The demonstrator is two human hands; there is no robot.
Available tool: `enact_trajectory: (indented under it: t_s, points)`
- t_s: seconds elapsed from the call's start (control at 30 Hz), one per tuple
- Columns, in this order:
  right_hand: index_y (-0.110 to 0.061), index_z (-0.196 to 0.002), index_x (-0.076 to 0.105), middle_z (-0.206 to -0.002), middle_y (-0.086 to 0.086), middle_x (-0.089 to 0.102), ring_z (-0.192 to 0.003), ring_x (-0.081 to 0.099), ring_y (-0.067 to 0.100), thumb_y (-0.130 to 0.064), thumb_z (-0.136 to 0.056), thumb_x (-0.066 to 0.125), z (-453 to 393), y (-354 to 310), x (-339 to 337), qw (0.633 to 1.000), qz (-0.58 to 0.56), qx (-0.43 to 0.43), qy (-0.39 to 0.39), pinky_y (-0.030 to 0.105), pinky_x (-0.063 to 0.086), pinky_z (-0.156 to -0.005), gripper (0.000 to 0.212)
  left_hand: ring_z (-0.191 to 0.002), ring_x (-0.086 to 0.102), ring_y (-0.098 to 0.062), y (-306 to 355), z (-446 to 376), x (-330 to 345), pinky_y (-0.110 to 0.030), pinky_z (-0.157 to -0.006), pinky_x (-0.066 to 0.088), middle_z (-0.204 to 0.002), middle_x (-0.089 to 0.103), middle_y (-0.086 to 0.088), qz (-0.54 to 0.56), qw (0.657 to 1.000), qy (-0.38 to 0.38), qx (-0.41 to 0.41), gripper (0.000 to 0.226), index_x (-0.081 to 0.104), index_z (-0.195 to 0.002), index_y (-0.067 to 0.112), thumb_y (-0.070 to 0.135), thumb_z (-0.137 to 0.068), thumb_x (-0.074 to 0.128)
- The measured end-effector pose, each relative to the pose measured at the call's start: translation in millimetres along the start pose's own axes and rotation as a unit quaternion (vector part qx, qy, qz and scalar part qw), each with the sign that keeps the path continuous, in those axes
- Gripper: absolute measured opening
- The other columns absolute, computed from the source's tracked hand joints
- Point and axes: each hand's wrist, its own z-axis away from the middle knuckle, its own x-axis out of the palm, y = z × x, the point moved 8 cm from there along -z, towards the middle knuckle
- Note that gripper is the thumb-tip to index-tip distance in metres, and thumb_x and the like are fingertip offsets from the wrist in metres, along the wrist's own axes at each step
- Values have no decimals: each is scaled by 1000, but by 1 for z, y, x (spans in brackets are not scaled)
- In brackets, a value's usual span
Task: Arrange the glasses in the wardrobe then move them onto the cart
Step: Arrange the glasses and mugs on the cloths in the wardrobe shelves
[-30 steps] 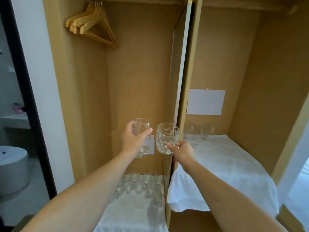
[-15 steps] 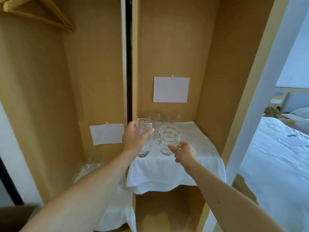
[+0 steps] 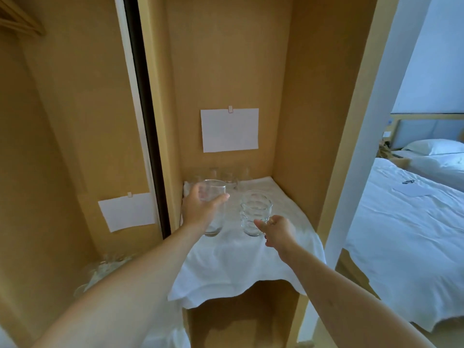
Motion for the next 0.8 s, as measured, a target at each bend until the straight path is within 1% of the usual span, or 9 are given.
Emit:
enact_trajectory:
  t_s: [0.07,0.17,0.27,0.33,0.4,0.53,0.6,0.7,0.8]
  points:
    - [-14,-75,53,-69,5,59,-65,60,22,-44,-85,77,-16,-5,-3,1000,12,0,10,53,61,-81,40,-109,59,-17,-6,-20,9,-46,-97,52,-116,60,8,11,1000,-1,-5,70,57,-119,29,56,-63,88]
    - [-13,-76,55,-69,5,61,-64,62,23,-44,-84,78,-43,-14,-3,999,27,-3,29,53,60,-79,39,-110,58,-17,-17,-50,22,-47,-98,52,-116,59,8,34,999,-9,-17,82,55,-126,28,57,-58,89]
    - [-11,-77,57,-70,7,64,-66,65,25,-45,-85,77,-65,-19,4,999,24,6,44,52,61,-78,41,-106,58,-13,-29,-75,33,-46,-95,54,-110,58,12,40,999,-19,-24,84,53,-119,33,65,-48,84]
    - [-8,-81,62,-74,6,67,-66,67,25,-47,-85,77,-77,-18,9,998,18,17,50,49,62,-78,41,-103,58,-11,-38,-89,40,-47,-92,55,-107,57,15,42,998,-25,-31,84,53,-116,35,69,-45,82]
    - [-10,-84,66,-75,6,68,-65,68,24,-47,-86,76,-89,-14,14,998,22,27,50,47,62,-78,39,-100,60,-10,-49,-100,46,-47,-91,57,-106,57,14,42,998,-32,-43,86,54,-118,32,69,-46,83]
    - [-11,-84,66,-77,7,69,-64,68,24,-48,-85,77,-110,-3,24,998,31,45,43,46,63,-77,38,-97,60,-9,-68,-115,58,-44,-90,57,-105,59,10,37,997,-39,-63,90,54,-116,28,71,-42,83]
    - [-12,-87,67,-82,7,70,-65,68,23,-49,-85,77,-121,2,27,997,28,59,39,43,63,-74,39,-98,60,-11,-74,-122,65,-42,-91,55,-106,59,9,25,996,-50,-69,90,52,-119,28,68,-45,84]
    - [-12,-94,66,-87,6,70,-65,68,23,-49,-85,77,-140,8,29,997,19,63,32,38,63,-67,39,-103,59,-18,-84,-133,79,-43,-93,52,-108,58,8,8,995,-57,-78,79,51,-119,27,57,-57,88]
    - [-11,-90,60,-86,8,63,-67,61,25,-45,-87,77,-162,16,33,998,14,65,6,31,55,-55,38,-104,59,-21,-94,-145,94,-43,-94,51,-107,58,8,-2,994,-56,-95,76,50,-118,27,56,-59,89]
